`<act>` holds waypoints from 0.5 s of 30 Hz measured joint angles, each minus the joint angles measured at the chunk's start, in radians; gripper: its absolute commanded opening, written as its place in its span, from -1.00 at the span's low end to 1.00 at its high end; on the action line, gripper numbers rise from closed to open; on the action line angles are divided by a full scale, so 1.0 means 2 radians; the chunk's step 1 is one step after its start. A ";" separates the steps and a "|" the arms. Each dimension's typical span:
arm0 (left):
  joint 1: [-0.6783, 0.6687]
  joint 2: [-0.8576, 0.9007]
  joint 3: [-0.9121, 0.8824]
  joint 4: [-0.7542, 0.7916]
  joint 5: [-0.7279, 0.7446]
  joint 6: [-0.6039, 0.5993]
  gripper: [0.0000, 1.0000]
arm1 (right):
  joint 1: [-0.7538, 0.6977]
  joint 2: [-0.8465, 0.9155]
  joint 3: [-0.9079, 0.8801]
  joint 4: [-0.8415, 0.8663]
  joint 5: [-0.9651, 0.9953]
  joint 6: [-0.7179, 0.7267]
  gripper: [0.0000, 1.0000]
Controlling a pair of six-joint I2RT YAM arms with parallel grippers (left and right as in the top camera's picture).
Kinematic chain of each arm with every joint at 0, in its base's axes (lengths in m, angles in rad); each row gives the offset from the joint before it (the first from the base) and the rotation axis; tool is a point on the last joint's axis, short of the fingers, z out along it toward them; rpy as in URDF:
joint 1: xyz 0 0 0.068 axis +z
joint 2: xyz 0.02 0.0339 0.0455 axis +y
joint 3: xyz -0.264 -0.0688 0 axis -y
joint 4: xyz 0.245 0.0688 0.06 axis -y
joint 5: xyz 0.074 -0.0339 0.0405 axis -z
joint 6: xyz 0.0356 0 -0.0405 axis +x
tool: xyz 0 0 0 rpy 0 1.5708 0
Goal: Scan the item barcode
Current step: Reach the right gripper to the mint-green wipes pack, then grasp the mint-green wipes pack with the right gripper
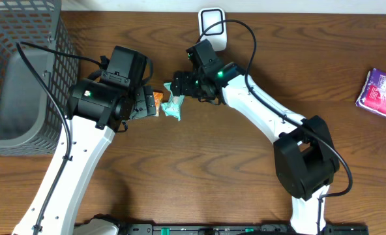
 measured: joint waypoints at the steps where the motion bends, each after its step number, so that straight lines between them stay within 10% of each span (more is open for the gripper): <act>1: 0.000 0.000 0.000 0.000 0.000 0.000 0.96 | 0.003 0.001 0.000 0.001 0.009 0.012 0.69; 15: 0.000 0.000 0.000 0.000 0.000 0.000 0.96 | 0.024 0.063 0.000 0.022 0.049 0.082 0.49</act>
